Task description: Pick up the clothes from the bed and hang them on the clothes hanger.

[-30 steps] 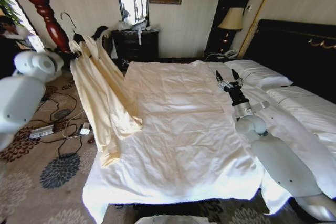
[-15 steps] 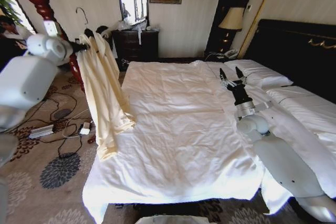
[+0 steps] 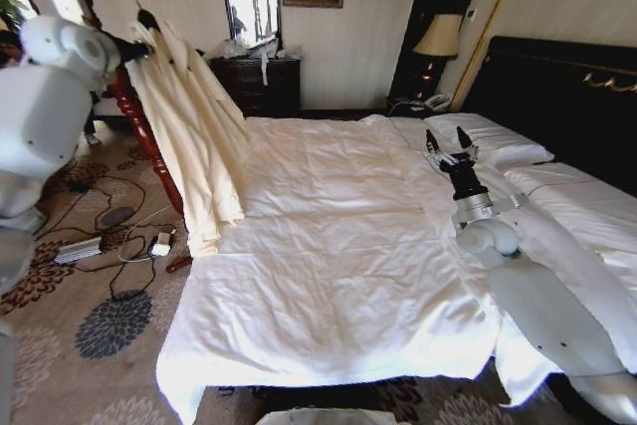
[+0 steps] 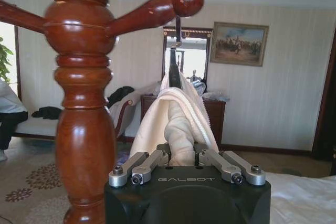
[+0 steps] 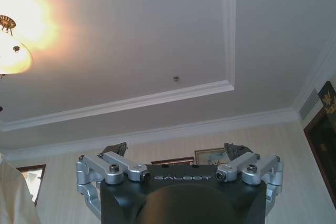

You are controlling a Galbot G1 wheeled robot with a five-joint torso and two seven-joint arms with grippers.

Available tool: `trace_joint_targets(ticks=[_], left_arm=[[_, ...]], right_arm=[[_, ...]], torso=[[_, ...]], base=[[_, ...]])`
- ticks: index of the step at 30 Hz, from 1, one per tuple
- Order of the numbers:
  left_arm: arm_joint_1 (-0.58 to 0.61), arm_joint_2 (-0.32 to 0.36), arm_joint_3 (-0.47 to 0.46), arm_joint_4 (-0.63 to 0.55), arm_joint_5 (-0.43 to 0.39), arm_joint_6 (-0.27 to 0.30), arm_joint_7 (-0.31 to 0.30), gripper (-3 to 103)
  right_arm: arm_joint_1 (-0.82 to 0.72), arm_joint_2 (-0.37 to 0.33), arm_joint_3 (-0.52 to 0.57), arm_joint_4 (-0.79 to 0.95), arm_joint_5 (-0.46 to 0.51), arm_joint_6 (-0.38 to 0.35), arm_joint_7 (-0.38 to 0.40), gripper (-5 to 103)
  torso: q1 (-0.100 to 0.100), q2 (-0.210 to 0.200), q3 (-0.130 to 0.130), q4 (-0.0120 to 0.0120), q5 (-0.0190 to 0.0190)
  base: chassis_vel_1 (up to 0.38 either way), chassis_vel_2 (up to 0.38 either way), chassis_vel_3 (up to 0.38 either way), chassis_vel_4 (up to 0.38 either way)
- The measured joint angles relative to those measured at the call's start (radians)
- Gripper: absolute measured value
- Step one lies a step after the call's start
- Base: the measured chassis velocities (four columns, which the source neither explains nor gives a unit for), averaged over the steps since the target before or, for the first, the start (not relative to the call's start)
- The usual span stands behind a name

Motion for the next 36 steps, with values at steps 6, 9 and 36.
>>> trace_joint_targets(ticks=[6, 9, 36], left_arm=[[0.054, 0.060, -0.040, -0.056, -0.032, -0.029, 0.008, 19], [0.053, 0.063, -0.044, -0.056, -0.036, -0.035, 0.012, 19], [0.284, 0.153, -0.213, -0.231, -0.070, -0.062, -0.081, 26]], right_arm=[[0.000, 0.005, -0.009, -0.006, -0.005, 0.001, -0.003, 100], [0.000, 0.006, -0.010, -0.006, -0.006, 0.001, -0.003, 100], [-0.005, 0.027, -0.013, -0.004, -0.015, -0.005, 0.003, 100]], torso=[[0.000, 0.000, 0.000, 0.0003, -0.0007], [0.000, 0.000, 0.000, 0.0003, 0.0004], [0.000, 0.000, 0.000, 0.0005, -0.0012]], base=[[0.000, 0.000, 0.000, 0.000], [0.000, 0.000, 0.000, 0.000], [0.000, 0.000, 0.000, 0.000]])
